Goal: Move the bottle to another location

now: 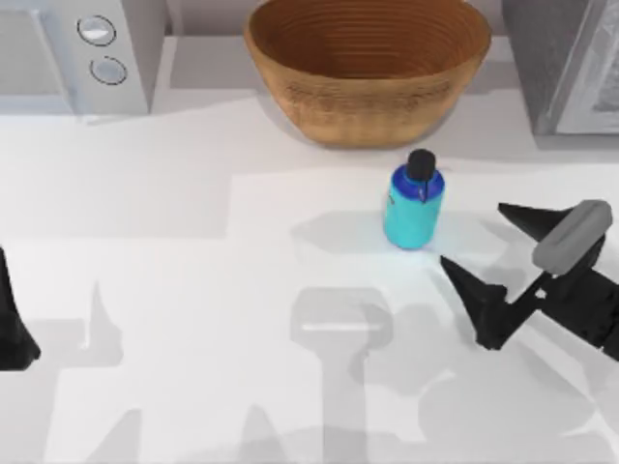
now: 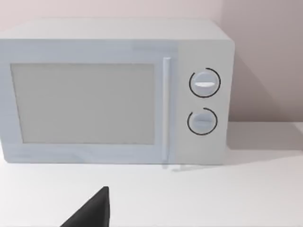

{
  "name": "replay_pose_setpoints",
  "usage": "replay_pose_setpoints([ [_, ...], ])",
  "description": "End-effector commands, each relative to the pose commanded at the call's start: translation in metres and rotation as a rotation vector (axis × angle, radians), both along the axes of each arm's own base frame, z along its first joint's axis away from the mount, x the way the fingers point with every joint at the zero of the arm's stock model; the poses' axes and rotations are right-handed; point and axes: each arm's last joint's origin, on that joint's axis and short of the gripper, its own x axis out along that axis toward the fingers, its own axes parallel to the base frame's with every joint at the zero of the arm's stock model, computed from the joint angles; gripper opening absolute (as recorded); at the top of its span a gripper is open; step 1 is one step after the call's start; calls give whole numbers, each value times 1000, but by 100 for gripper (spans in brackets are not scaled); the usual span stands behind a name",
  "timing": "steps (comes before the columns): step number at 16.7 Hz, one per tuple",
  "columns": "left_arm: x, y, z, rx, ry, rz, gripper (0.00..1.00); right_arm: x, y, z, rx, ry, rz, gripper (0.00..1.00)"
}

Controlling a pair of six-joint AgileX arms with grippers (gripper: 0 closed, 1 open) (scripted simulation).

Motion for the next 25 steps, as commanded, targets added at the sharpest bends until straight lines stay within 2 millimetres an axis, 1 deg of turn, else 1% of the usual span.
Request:
replay_pose_setpoints([
  [5, 0, 0, 0, 0, 0, 0, 100, -1, -1, 0, -1, 3, -4, 100],
  [7, 0, 0, 0, 0, 0, 0, 100, 3, 2, -1, -1, 3, -2, 100],
  [10, 0, 0, 0, 0, 0, 0, 100, 23, 18, -5, -1, 1, 1, 100],
  [13, 0, 0, 0, 0, 0, 0, 100, 50, 43, -8, 1, -3, 0, 100],
  [15, 0, 0, 0, 0, 0, 0, 100, 64, 59, -10, 2, -4, 0, 100],
  [17, 0, 0, 0, 0, 0, 0, 100, 71, 69, -10, 0, -1, 0, 100],
  [21, 0, 0, 0, 0, 0, 0, 100, 71, 70, -10, 0, 0, 0, 100],
  [25, 0, 0, 0, 0, 0, 0, 100, 71, 70, -10, 0, 0, 0, 70],
])
